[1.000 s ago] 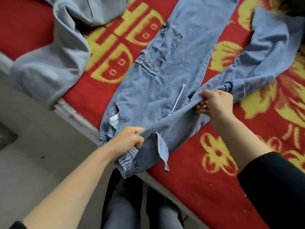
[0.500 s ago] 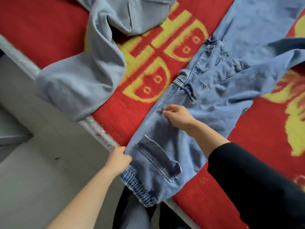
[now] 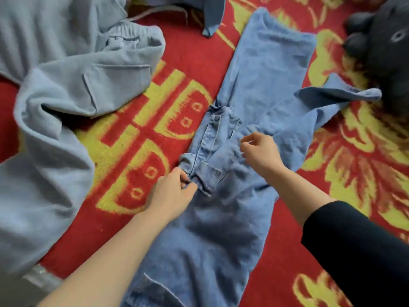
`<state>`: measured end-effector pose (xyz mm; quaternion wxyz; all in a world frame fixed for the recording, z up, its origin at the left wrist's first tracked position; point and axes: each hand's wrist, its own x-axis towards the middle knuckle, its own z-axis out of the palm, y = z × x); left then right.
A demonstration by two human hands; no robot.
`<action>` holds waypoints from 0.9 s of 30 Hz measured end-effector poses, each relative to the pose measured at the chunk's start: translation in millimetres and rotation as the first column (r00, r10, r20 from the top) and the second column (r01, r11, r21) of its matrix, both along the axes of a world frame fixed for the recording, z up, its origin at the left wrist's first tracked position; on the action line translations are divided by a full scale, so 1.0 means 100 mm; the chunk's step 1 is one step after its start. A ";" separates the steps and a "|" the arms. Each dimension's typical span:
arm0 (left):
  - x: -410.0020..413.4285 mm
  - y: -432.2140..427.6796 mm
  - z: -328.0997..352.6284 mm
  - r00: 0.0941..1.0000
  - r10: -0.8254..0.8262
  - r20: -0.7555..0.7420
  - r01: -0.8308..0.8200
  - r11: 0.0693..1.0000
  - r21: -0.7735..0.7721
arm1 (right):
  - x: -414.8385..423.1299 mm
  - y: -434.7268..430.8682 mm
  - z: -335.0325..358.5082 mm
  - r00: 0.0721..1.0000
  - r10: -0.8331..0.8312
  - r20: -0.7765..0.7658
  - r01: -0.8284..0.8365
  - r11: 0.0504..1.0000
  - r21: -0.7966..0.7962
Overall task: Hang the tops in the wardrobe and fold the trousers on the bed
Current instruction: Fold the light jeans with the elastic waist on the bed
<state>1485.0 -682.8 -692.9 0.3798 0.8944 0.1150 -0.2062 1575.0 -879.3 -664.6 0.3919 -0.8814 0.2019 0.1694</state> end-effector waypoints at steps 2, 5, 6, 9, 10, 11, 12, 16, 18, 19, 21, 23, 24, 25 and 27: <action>0.30 -0.19 -0.03 0.990 -0.078 0.118 0.071 0.995 0.065 | 0.26 -0.29 -0.01 0.993 -0.062 0.095 0.076 0.986 -0.146; 0.67 -0.42 -0.09 0.953 -0.168 0.252 0.142 0.983 0.118 | 0.64 -0.68 -0.09 0.969 -0.167 0.184 0.206 0.952 -0.225; 0.78 -0.50 -0.14 0.945 -0.195 0.262 0.172 0.979 0.108 | 0.75 -0.81 -0.13 0.961 -0.197 0.195 0.240 0.944 -0.228; 1.10 -0.72 -0.29 0.903 -0.337 0.267 0.299 0.938 0.175 | 1.02 -1.13 -0.24 0.949 -0.257 0.184 0.299 0.919 -0.259; 1.19 -0.79 -0.34 0.885 -0.375 0.276 0.327 0.922 0.205 | 1.11 -1.23 -0.30 0.945 -0.284 0.160 0.319 0.911 -0.263; 1.27 -0.84 -0.38 0.872 -0.393 0.292 0.341 0.915 0.214 | 1.20 -1.32 -0.34 0.938 -0.318 0.139 0.344 0.905 -0.250; 1.33 -0.89 -0.40 0.865 -0.399 0.305 0.347 0.913 0.214 | 1.29 -1.41 -0.40 0.920 -0.370 0.127 0.390 0.897 -0.209; 1.49 -0.97 -0.48 0.856 -0.429 0.288 0.375 0.900 0.223 | 1.65 -1.69 -0.42 0.768 -0.624 0.144 0.624 0.780 0.046; 1.51 -0.97 -0.50 0.868 -0.422 0.262 0.384 0.905 0.185 | 1.81 -1.83 -0.40 0.680 -0.723 0.125 0.709 0.691 0.137; 1.51 -0.96 -0.51 0.869 -0.418 0.265 0.385 0.907 0.170 | 1.86 -1.89 -0.41 0.638 -0.763 0.102 0.743 0.645 0.179; 1.51 -0.95 -0.51 0.874 -0.408 0.265 0.382 0.913 0.146 | 1.92 -2.01 -0.42 0.553 -0.832 0.046 0.801 0.546 0.246; 1.52 -0.94 -0.51 0.884 -0.389 0.258 0.376 0.921 0.100 | 1.95 -2.10 -0.47 0.505 -0.861 0.060 0.830 0.503 0.239; 1.53 -0.94 -0.52 0.892 -0.369 0.262 0.367 0.928 0.059 | 1.99 -2.13 -0.47 0.505 -0.857 0.099 0.830 0.514 0.217; 1.53 -0.93 -0.52 0.903 -0.335 0.267 0.350 0.937 -0.007 | 2.04 -2.12 -0.42 0.520 -0.839 0.158 0.819 0.543 0.184; 1.53 -0.89 -0.46 0.936 -0.192 0.295 0.258 0.945 -0.203 | 2.21 -2.06 -0.21 0.556 -0.774 0.303 0.783 0.610 0.123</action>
